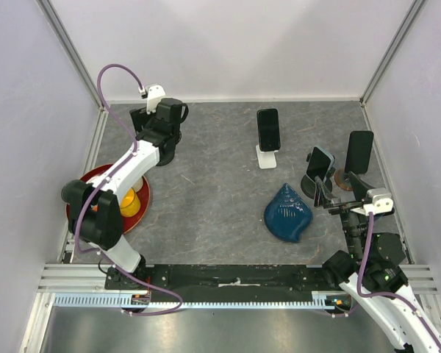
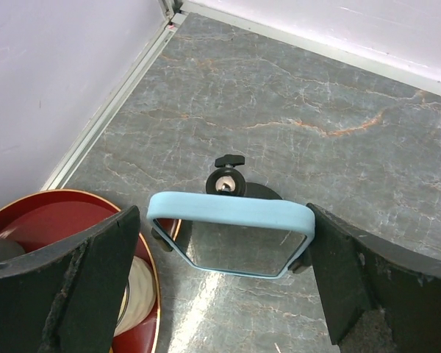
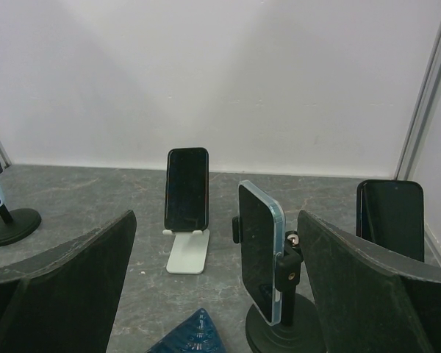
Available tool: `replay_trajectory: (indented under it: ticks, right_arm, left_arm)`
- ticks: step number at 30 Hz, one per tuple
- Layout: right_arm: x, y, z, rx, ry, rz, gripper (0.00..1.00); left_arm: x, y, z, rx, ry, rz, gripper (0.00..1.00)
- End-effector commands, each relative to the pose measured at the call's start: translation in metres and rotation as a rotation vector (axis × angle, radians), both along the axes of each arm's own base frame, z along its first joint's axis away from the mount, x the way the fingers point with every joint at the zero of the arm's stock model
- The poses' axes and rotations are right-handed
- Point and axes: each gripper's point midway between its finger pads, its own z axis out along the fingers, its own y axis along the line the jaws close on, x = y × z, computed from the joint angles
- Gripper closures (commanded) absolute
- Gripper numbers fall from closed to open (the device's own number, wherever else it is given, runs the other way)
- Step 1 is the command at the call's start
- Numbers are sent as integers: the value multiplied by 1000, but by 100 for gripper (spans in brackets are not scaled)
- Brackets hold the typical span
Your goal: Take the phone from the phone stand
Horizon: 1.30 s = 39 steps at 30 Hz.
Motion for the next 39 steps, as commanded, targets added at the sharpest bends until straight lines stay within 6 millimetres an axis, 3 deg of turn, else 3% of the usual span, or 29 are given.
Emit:
replay_trajectory:
  ticks: [1, 7, 14, 25, 34, 39]
  right_arm:
    - [-7, -6, 17, 39, -40, -6, 2]
    - [-7, -7, 17, 38, -39, -9, 2]
    - [-7, -7, 18, 40, -40, -6, 2]
    - [-7, -6, 17, 31, -36, -6, 2]
    - [-8, -10, 19, 26, -38, -23, 2]
    - [-10, -11, 22, 13, -42, -20, 2]
  left_arm:
    - [14, 4, 28, -30, -111, 45, 1]
    - [15, 2, 18, -30, -91, 41, 2]
    - [14, 3, 19, -33, -98, 42, 11]
    - [14, 6, 6, -83, -84, 13, 9]
    - [17, -5, -2, -110, -56, -79, 10]
    - [19, -10, 9, -85, -58, -141, 24]
